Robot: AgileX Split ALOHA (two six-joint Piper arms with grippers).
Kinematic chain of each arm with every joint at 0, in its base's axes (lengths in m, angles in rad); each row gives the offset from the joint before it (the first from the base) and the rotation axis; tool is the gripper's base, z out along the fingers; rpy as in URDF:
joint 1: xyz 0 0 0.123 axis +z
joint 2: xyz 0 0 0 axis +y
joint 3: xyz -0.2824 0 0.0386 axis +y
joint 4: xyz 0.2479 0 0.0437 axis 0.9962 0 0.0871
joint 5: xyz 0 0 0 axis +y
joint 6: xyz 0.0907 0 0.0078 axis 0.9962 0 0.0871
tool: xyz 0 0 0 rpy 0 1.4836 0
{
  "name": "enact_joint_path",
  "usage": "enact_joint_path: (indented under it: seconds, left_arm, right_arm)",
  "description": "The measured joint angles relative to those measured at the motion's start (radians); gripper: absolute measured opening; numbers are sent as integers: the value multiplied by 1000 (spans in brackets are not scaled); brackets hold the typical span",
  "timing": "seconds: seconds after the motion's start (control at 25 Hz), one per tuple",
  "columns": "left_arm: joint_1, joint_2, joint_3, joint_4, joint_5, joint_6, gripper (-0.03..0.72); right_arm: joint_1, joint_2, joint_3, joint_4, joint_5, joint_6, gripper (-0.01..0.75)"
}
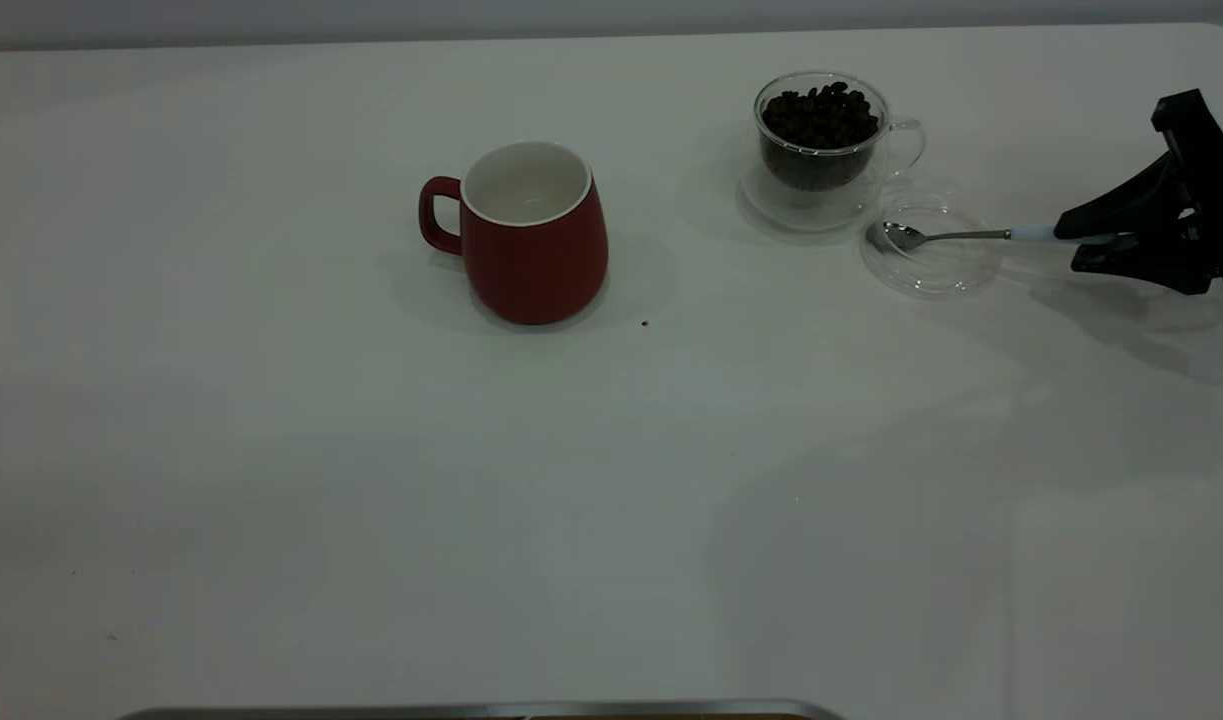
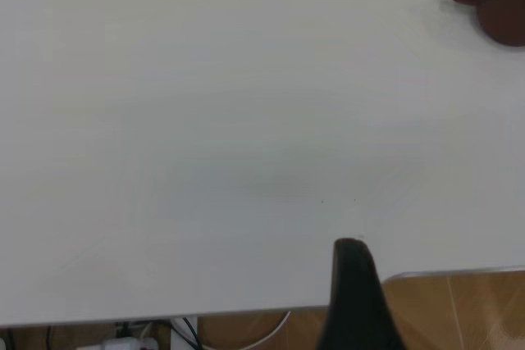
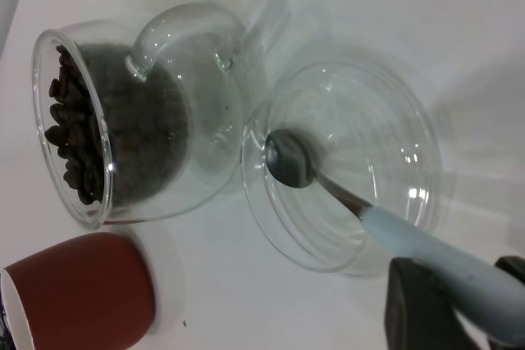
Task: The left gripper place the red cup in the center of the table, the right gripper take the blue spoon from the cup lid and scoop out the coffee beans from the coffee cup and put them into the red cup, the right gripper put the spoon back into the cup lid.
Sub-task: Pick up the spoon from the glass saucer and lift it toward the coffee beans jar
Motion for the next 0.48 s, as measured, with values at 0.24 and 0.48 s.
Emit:
enact_joint_path:
  seconds: [0.24, 0.48]
  left_arm:
    - [0, 0, 0, 0, 0, -1, 580]
    - [0, 0, 0, 0, 0, -1, 580]
  right_arm:
    - [0, 0, 0, -1, 24, -7, 158]
    - [0, 0, 0, -11, 43, -9, 139]
